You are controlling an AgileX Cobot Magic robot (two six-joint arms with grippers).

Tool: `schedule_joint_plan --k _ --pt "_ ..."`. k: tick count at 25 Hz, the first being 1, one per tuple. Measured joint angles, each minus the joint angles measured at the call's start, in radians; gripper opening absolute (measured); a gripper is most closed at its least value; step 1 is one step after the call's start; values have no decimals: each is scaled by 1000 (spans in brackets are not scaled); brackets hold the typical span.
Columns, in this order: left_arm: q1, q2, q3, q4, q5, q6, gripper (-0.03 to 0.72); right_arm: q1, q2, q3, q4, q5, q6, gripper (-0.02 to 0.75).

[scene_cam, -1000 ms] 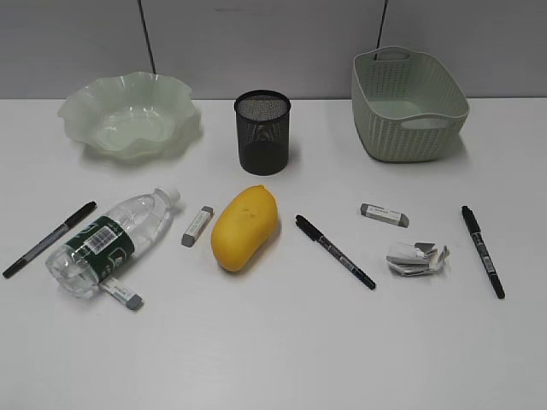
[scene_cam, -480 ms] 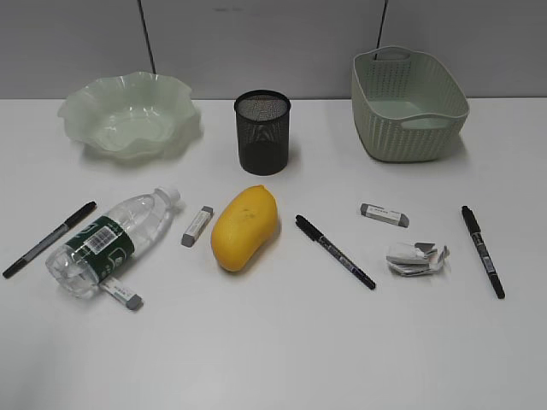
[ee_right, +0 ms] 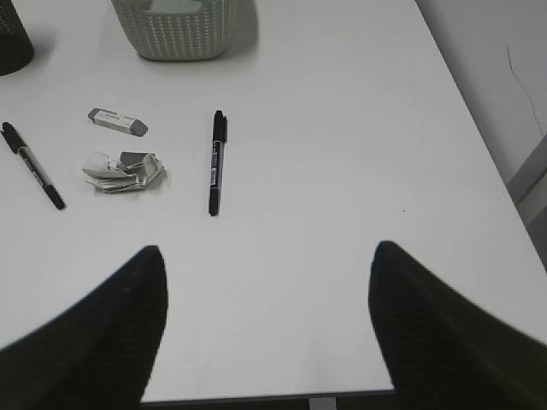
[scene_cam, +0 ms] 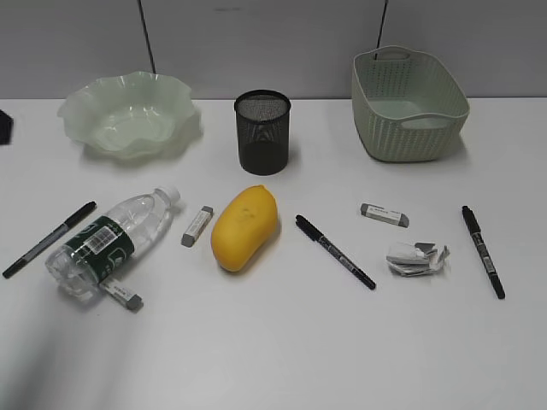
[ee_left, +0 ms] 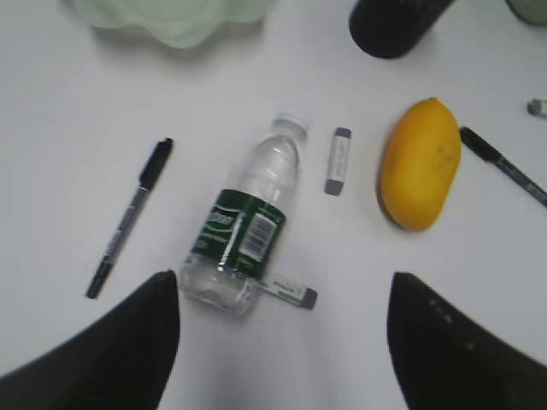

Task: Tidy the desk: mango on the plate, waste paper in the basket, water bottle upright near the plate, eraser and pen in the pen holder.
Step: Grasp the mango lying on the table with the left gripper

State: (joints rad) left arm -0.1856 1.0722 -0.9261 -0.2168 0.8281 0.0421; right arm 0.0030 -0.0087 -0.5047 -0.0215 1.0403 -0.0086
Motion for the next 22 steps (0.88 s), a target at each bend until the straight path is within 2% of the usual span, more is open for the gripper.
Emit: schedule_joint_plan --k 5,11,16,22 --pt "-167 147 -13 -7 -28 2 575 0 0 0 0 0 0 584" --pt "-307 307 -37 -16 -79 3 593 0 0 0 0 0 0 584" --pt "-379 456 -149 -18 -83 3 647 0 0 0 0 0 0 584" --pt "-425 644 -276 9 -62 3 671 0 0 0 0 0 0 584"
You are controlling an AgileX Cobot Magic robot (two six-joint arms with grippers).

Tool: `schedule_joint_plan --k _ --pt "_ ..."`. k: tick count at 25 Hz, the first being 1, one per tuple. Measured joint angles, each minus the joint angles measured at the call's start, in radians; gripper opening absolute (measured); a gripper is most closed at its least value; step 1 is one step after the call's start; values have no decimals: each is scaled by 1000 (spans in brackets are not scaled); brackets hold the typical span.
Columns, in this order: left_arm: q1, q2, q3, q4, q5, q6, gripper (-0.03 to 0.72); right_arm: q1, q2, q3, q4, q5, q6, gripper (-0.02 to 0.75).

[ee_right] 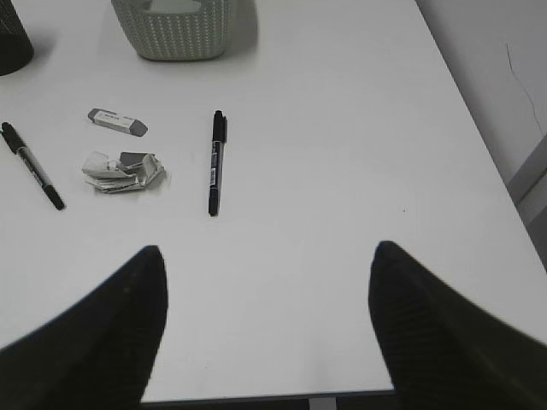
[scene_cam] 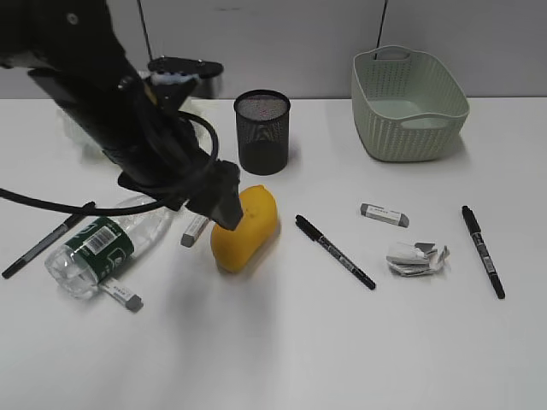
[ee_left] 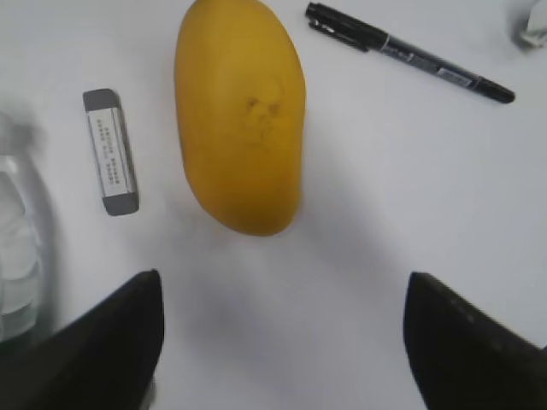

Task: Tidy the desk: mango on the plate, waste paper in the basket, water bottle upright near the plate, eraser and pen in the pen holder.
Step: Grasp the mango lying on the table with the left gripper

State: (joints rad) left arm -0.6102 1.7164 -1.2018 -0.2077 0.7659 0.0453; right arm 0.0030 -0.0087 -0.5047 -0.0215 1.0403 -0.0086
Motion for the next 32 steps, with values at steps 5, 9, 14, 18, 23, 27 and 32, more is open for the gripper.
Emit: schedule_joint_plan --k 5,9,14,18,23,27,32 --pt "-5 140 -117 41 60 0 672 0 0 0 0 0 0 584" --pt "-5 223 -194 51 72 0 673 0 0 0 0 0 0 584" --pt "-5 301 -253 53 72 0 673 0 0 0 0 0 0 584" --pt "-5 345 -260 90 68 0 673 0 0 0 0 0 0 584" --pt "-5 371 -262 116 44 0 673 0 0 0 0 0 0 584" --pt "-5 399 -264 106 33 0 672 0 0 0 0 0 0 584" --pt "-5 416 -264 100 6 0 651 0 0 0 0 0 0 584"
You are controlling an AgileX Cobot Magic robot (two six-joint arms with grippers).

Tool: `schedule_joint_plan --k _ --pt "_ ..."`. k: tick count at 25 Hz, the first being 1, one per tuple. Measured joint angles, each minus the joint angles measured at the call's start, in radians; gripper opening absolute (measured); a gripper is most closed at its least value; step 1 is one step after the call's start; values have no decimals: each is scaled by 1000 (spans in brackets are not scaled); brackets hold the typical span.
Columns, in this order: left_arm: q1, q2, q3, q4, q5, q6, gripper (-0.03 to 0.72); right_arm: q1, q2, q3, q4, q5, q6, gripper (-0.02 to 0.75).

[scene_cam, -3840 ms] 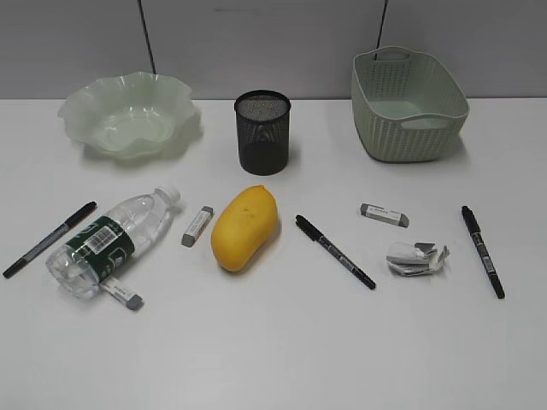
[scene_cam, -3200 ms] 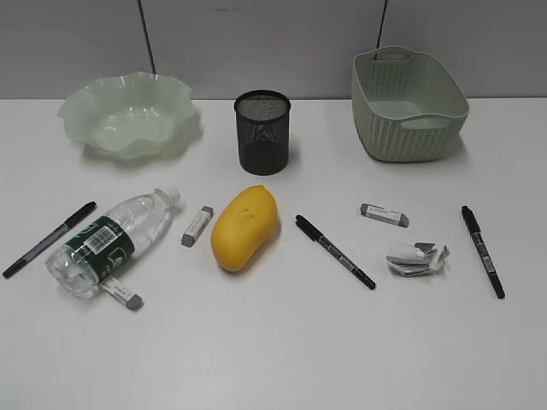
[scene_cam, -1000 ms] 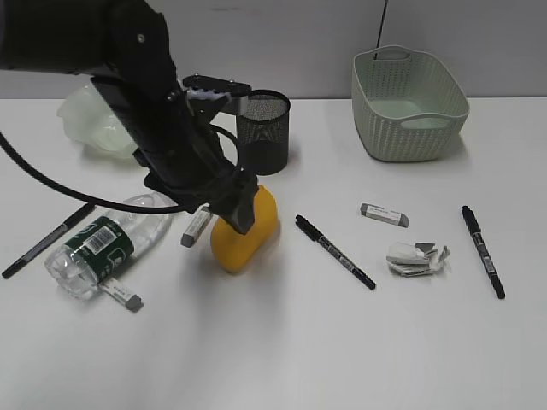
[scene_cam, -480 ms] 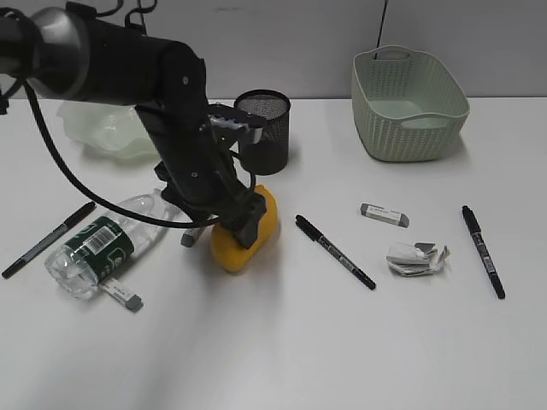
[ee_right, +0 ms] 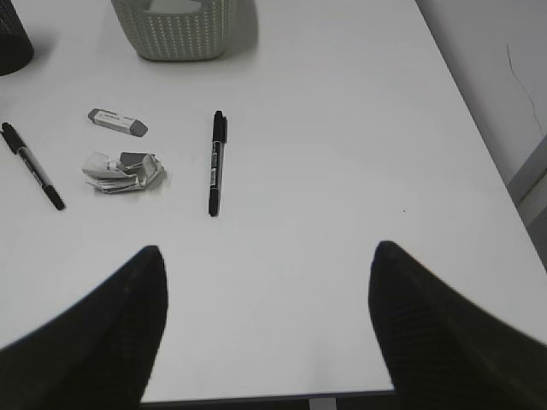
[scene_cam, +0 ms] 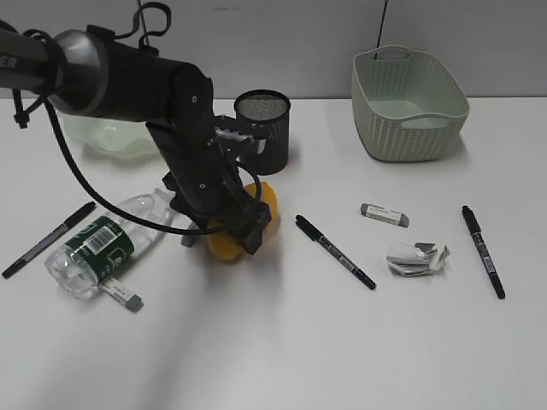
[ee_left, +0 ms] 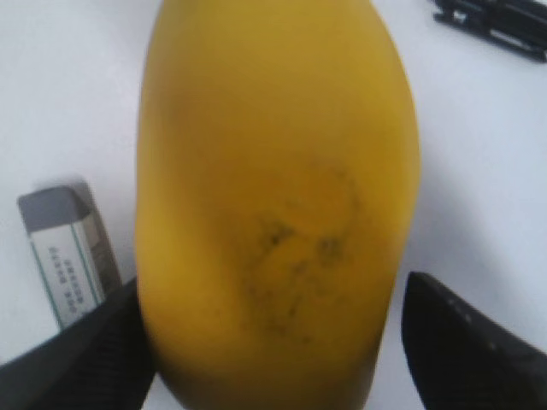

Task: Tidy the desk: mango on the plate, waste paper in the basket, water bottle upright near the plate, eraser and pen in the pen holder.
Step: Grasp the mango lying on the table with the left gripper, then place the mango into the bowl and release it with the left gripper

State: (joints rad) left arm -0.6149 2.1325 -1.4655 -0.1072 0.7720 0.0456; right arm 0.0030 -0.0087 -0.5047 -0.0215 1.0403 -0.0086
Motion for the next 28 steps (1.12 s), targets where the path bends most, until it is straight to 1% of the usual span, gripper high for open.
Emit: schedule_joint_plan --k 6,13,20,22,24,28 --pt "0 0 0 -3 -19 0 553 0 0 0 0 0 0 584" --pt "0 -12 0 -3 -9 0 553 0 0 0 0 0 0 584" --pt "5 -137 0 14 52 0 553 0 0 0 0 0 0 584" --pt "22 -177 0 25 74 0 553 0 0 0 0 0 0 584" --pt "55 -212 0 31 91 0 553 0 0 0 0 0 0 584" --pt "164 -253 0 36 92 -1 552 0 0 0 0 0 0 584"
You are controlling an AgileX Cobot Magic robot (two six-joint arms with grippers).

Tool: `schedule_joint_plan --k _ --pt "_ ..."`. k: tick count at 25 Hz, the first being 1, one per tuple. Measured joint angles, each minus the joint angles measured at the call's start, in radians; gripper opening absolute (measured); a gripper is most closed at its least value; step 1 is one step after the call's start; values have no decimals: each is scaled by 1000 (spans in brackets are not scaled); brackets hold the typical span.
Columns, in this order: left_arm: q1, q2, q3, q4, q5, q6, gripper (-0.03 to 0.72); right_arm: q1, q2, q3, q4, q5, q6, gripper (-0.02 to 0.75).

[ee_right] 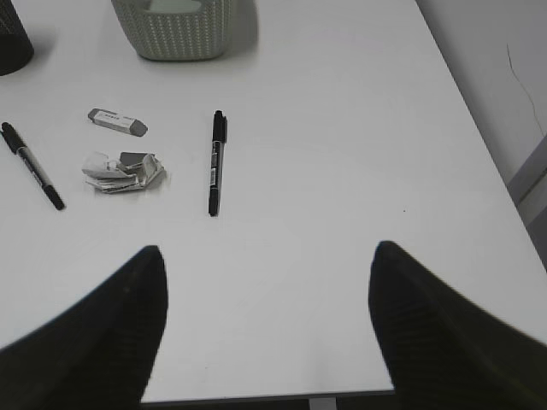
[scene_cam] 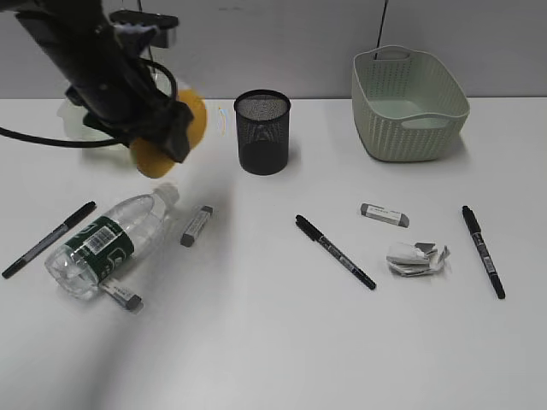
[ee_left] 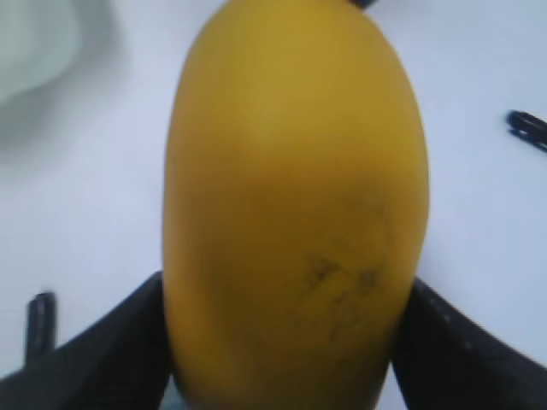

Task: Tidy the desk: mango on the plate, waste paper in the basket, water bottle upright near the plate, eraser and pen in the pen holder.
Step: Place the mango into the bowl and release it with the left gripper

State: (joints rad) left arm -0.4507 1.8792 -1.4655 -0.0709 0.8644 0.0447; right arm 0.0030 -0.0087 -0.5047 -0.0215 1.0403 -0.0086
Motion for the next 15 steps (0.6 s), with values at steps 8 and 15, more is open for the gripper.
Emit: schedule_joint_plan --k 8,15 --pt "217 -5 0 -10 -166 -2 552 0 0 0 0 0 0 584" --pt "326 73 -46 -41 -332 -3 552 0 0 0 0 0 0 584"
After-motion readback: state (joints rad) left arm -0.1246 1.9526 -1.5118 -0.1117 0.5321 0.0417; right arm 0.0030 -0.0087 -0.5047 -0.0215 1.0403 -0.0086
